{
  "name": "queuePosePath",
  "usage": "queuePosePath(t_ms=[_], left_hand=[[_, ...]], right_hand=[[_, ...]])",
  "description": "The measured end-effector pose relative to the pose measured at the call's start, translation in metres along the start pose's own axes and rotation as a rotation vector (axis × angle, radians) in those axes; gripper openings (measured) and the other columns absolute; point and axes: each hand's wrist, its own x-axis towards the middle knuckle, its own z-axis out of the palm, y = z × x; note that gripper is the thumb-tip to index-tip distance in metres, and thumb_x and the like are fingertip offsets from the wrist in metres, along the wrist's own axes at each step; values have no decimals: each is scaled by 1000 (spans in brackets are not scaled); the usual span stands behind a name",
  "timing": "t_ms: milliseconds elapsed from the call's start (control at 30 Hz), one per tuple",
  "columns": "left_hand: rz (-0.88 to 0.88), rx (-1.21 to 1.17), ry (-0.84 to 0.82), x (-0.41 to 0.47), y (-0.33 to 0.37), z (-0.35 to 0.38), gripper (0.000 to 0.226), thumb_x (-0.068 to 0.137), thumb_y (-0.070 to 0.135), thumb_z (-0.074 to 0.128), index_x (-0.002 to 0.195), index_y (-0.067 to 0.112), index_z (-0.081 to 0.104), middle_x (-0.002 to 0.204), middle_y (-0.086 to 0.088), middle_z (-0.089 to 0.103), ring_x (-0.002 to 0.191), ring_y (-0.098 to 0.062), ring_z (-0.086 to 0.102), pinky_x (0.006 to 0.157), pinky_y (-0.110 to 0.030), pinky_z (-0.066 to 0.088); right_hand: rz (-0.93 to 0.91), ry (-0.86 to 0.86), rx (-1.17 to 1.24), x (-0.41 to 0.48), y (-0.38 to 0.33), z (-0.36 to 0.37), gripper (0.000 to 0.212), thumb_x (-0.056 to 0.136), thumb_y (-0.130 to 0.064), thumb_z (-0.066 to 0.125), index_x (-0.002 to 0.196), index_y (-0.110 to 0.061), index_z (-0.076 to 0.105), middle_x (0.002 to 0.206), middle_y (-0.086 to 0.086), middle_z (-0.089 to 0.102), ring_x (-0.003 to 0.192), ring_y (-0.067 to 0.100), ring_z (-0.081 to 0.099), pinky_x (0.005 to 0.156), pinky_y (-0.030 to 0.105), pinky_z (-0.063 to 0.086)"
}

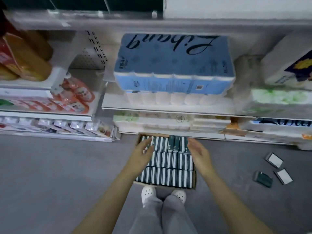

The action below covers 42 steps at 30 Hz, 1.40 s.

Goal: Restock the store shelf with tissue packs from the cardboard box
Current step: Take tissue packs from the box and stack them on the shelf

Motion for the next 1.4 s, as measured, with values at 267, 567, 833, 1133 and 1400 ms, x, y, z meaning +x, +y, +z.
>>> queuePosePath(t_ms=[267, 567, 833, 1133, 1400], left_hand=[[-253, -76, 56, 85, -144, 37, 37, 101, 20, 48, 138, 16, 50, 137, 2, 54, 125, -15, 52, 110, -37, 39], [-372, -174, 33, 171, -281, 105, 38, 102, 17, 46, 140, 15, 47, 136, 4, 54, 118, -6, 50, 96, -18, 36], [-440, -205, 37, 196, -332, 125, 38, 100, 15, 46, 138, 18, 50, 133, 4, 57, 117, -7, 51, 97, -20, 36], [-221, 89, -5, 205, -317, 127, 57, 96, 18, 56, 148, 27, 34, 153, 5, 34, 141, -13, 30, 117, -36, 27], [141, 539, 53, 224, -284, 134, 76, 87, 31, 67, 151, 30, 26, 157, 4, 22, 142, -21, 17, 116, -43, 15]], right_hand=[[102, -93, -271, 105, 132, 66, 41, 103, -35, 40, 138, -17, 52, 145, 0, 45, 138, 16, 37, 110, 24, 23], [200, -148, -484, 249, 271, 136, 44, 106, -39, 27, 146, -27, 43, 161, 4, 13, 148, 16, 14, 108, 22, 18], [169, 49, -573, 292, 318, 157, 38, 104, -30, 42, 137, -19, 56, 159, 9, 9, 130, 26, 42, 90, 12, 30], [59, 102, -325, 271, 292, 139, 31, 104, -21, 41, 123, -16, 65, 121, 0, 62, 99, 10, 54, 87, 15, 44], [317, 1, 180, 218, 252, 126, 33, 104, -29, 42, 97, -22, 73, 97, 2, 71, 87, 18, 65, 82, 30, 55]])
